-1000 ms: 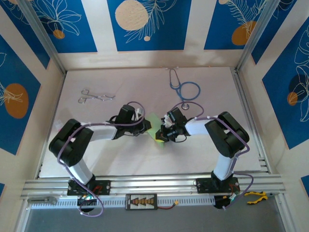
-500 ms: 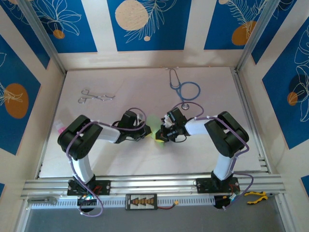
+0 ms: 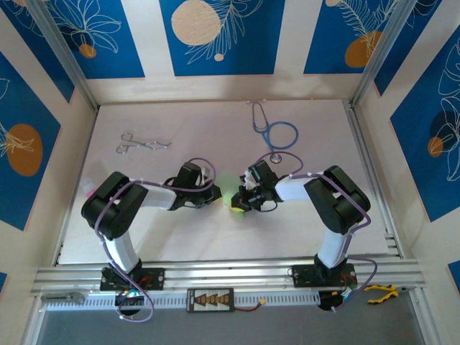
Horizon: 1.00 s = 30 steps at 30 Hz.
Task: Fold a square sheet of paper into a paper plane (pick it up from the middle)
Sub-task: Fold the wing for the fifth time at the center of the table.
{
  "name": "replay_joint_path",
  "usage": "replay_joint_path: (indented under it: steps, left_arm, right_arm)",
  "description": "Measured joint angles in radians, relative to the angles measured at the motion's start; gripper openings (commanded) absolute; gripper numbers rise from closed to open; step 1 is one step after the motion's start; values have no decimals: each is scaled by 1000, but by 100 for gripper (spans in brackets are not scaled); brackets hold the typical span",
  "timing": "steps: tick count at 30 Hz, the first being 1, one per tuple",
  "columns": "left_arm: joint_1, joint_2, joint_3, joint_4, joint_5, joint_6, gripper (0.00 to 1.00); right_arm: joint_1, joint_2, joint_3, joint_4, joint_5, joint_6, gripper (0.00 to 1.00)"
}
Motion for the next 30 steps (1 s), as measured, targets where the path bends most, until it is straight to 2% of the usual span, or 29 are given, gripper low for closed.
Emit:
replay_joint_path:
  steps: [11, 17, 22, 30]
  left_arm:
    - [12, -114, 27, -201, -77, 45, 8]
    - [-63, -135, 50, -195, -82, 8, 7]
    - [-123, -80, 57, -150, -76, -41, 6]
    - [-124, -10, 68, -137, -103, -67, 5]
  right_arm:
    - [0, 3, 3, 0, -5, 3, 0]
    - [2, 7, 8, 0, -8, 5, 0]
    - [2, 8, 8, 0, -7, 9, 0]
    - [2, 8, 9, 0, -8, 15, 0]
